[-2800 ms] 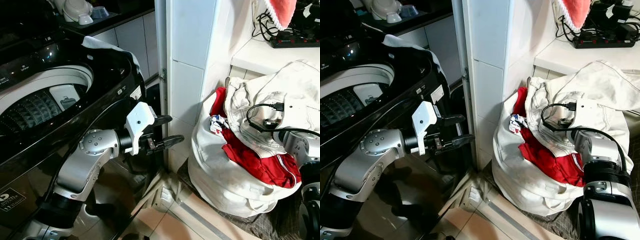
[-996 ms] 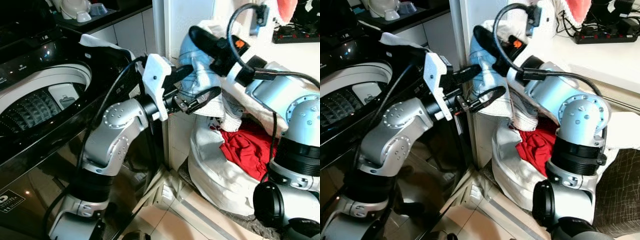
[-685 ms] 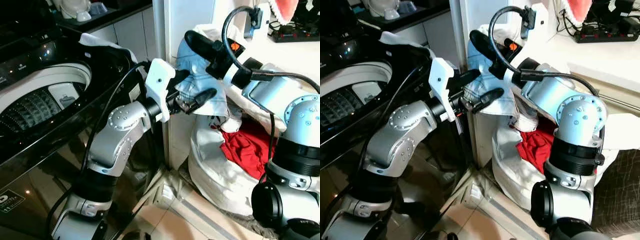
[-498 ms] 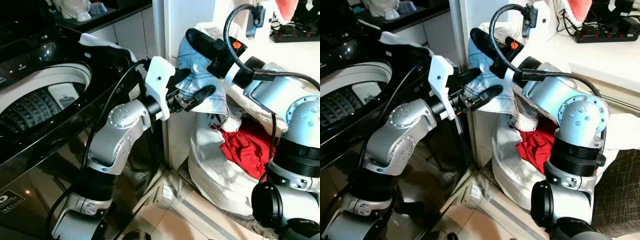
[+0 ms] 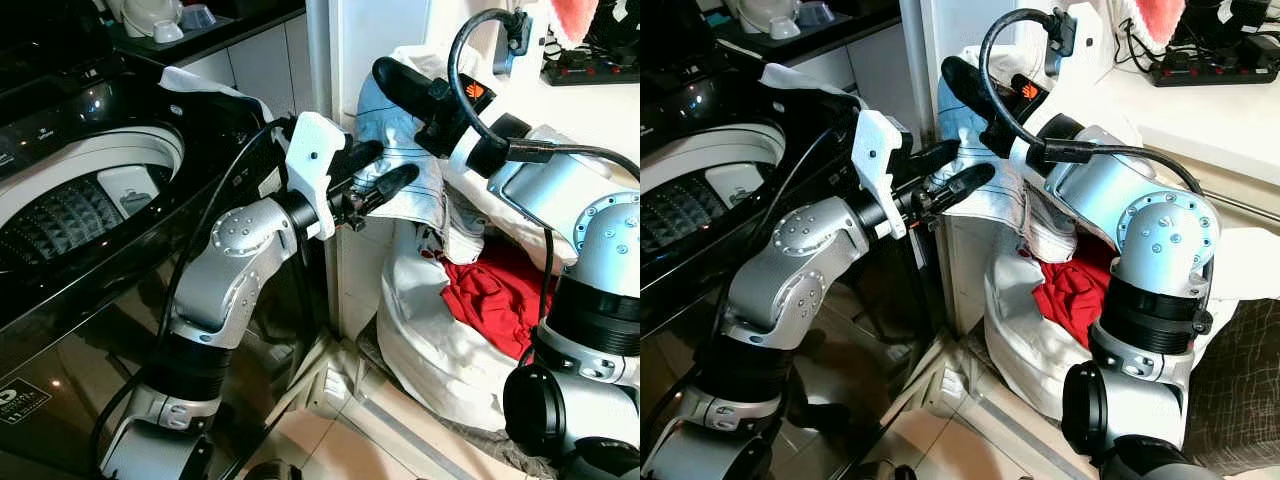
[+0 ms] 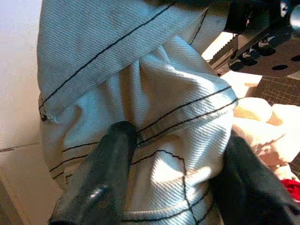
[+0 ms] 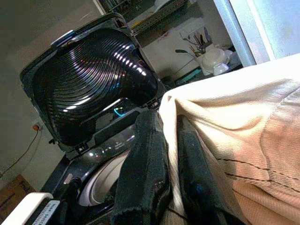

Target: Clothes washing

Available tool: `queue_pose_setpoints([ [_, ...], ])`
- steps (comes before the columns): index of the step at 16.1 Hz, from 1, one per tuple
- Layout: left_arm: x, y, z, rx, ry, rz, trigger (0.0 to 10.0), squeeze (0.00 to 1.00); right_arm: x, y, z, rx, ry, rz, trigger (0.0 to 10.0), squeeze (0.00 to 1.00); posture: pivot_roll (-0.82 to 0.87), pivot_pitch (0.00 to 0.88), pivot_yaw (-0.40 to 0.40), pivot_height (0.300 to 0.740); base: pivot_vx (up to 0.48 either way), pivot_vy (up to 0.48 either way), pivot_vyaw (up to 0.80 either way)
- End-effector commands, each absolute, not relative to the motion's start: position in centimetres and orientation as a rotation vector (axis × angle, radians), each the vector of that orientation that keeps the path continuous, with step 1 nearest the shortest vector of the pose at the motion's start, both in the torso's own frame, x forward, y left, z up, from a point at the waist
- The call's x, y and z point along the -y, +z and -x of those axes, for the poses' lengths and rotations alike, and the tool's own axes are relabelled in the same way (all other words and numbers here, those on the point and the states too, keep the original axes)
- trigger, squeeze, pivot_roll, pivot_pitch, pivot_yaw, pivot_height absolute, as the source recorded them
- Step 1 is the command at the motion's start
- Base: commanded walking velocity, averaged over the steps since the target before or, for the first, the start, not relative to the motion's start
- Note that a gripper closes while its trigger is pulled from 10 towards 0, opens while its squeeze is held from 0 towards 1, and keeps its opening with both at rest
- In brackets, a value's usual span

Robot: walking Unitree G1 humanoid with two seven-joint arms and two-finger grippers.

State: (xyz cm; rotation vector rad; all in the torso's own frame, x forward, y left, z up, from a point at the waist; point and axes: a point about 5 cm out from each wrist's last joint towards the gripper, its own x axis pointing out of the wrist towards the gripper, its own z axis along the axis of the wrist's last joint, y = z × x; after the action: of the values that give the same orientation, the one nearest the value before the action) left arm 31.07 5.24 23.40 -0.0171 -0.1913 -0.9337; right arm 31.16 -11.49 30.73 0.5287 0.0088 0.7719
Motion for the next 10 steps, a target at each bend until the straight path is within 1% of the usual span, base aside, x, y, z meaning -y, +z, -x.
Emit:
queue_pose_setpoints([
  [1,-5.81,22.4,-31.41,0.137,-0.909,0.021,0.0,0.0,10.76,32.16,-30.2,0.049,0.848,-0.515,0.0,0.0,0.01,0.0,0.076,0.74,0.0,0.0,0.0],
  [4,-5.8,22.33,-31.33,0.136,-0.919,0.011,0.0,0.0,10.8,32.12,-30.17,0.047,0.843,-0.515,0.0,0.0,0.01,0.0,0.076,0.74,0.0,0.0,0.0],
  [9,-6.36,22.68,-31.8,0.163,-0.873,0.016,0.0,0.0,10.92,32.14,-30.11,0.059,0.825,-0.498,0.0,0.0,0.0,0.0,0.084,0.74,0.0,0.0,0.0],
  [10,-6.4,22.7,-31.83,0.164,-0.872,0.017,0.0,0.0,10.98,32.1,-30.16,0.057,0.813,-0.492,5.3,0.0,0.0,0.0,0.084,0.74,0.0,0.0,0.0],
])
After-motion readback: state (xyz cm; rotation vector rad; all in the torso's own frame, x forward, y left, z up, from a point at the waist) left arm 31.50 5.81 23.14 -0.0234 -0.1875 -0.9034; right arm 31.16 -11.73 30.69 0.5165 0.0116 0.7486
